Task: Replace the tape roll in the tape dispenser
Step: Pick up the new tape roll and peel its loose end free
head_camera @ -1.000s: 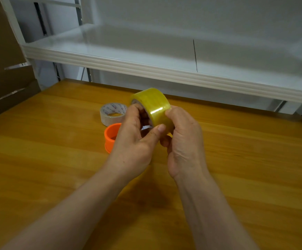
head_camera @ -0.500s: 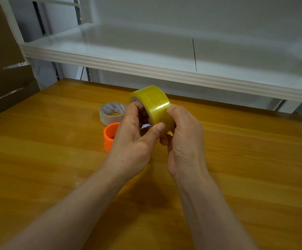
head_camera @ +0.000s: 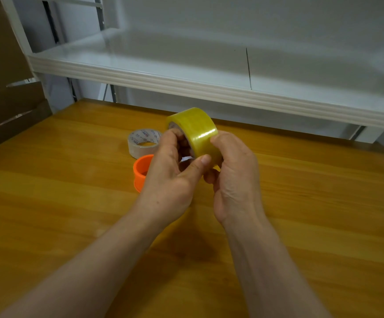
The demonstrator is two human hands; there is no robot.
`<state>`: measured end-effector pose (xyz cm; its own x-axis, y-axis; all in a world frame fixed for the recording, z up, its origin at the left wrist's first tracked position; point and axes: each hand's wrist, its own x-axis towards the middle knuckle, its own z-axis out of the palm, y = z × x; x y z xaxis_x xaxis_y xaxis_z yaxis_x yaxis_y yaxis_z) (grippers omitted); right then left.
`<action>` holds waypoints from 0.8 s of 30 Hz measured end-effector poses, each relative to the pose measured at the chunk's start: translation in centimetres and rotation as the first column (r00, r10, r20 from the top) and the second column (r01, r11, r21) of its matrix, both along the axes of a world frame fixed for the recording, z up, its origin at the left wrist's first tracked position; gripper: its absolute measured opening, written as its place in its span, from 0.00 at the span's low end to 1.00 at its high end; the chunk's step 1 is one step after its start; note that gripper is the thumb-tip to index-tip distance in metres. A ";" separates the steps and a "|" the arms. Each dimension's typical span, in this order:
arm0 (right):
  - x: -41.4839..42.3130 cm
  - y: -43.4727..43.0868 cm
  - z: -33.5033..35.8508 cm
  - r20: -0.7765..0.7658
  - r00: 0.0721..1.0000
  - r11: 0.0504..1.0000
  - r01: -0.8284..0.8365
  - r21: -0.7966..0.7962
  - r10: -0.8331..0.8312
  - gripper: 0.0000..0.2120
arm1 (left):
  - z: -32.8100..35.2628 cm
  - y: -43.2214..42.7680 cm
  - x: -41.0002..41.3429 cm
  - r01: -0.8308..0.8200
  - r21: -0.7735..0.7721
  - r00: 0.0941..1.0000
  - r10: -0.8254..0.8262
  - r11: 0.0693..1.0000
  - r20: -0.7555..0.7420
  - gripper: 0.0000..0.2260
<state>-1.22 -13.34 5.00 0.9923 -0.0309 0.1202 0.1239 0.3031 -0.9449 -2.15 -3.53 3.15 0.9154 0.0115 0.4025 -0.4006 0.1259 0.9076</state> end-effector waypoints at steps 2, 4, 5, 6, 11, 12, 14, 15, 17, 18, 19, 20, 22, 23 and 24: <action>0.0 0.0 -0.1 0.010 1.000 1.000 -0.001 -0.007 0.001 0.15 | 0.0 -0.1 0.0 -0.003 0.003 1.000 0.003 1.000 0.003 0.14; 0.1 -0.1 -0.2 0.025 1.000 1.000 -0.015 -0.017 0.016 0.14 | 0.0 -0.1 0.1 0.000 -0.027 1.000 -0.001 1.000 -0.011 0.14; 0.1 -0.2 -0.2 0.033 0.999 0.999 -0.030 -0.019 0.031 0.14 | 0.0 0.1 0.2 0.002 -0.053 1.000 -0.003 0.999 -0.017 0.14; 0.3 -0.3 -0.2 0.040 0.998 0.998 -0.056 -0.019 0.057 0.12 | 0.1 0.2 0.3 0.011 -0.089 1.000 -0.013 0.996 -0.023 0.14; 1.0 -2.1 0.0 0.097 0.981 0.966 -0.142 -0.215 0.166 0.09 | 0.7 1.7 1.0 0.124 -0.406 0.979 -0.179 0.905 -0.100 0.13; 1.1 -2.4 0.0 0.114 0.979 0.960 -0.134 -0.247 0.166 0.09 | 0.8 1.8 0.9 0.117 -0.407 0.979 -0.174 0.906 -0.107 0.13; 1.3 -2.8 -0.1 0.159 0.974 0.948 -0.106 -0.300 0.159 0.10 | 0.9 1.7 0.7 0.015 -0.314 0.990 -0.057 0.949 -0.125 0.17; 1.3 -2.9 -0.1 0.183 0.971 0.942 -0.087 -0.324 0.153 0.10 | 0.8 1.6 0.8 -0.076 -0.230 0.990 0.047 0.970 -0.131 0.21; 1.4 -3.1 0.1 0.242 0.962 0.919 -0.022 -0.395 0.127 0.11 | 0.5 1.9 0.9 -0.282 -0.047 0.955 0.276 0.958 -0.110 0.27; 1.4 -3.2 0.1 0.275 0.955 0.891 0.025 -0.453 0.113 0.11 | 0.5 2.2 0.9 -0.364 0.029 0.929 0.366 0.931 -0.058 0.27; 1.5 -3.2 0.1 0.306 0.947 0.851 0.075 -0.520 0.103 0.12 | 0.5 2.5 0.8 -0.426 0.095 0.905 0.426 0.900 0.022 0.25; 1.6 -3.2 -0.1 0.332 0.938 0.803 0.124 -0.583 0.096 0.13 | 0.6 2.8 0.7 -0.474 0.155 0.880 0.461 0.867 0.115 0.23; 1.8 -3.1 -0.3 0.364 0.927 0.727 0.186 -0.661 0.094 0.14 | 0.8 3.0 0.6 -0.548 0.251 0.831 0.485 0.798 0.272 0.18; 1.7 -3.0 -0.4 0.374 0.922 0.704 0.201 -0.681 0.099 0.15 | 0.8 3.0 0.6 -0.572 0.286 0.813 0.487 0.769 0.318 0.16; 1.7 -2.8 -0.4 0.383 0.917 0.686 0.212 -0.696 0.106 0.15 | 0.7 2.9 0.6 -0.591 0.315 0.799 0.486 0.742 0.353 0.15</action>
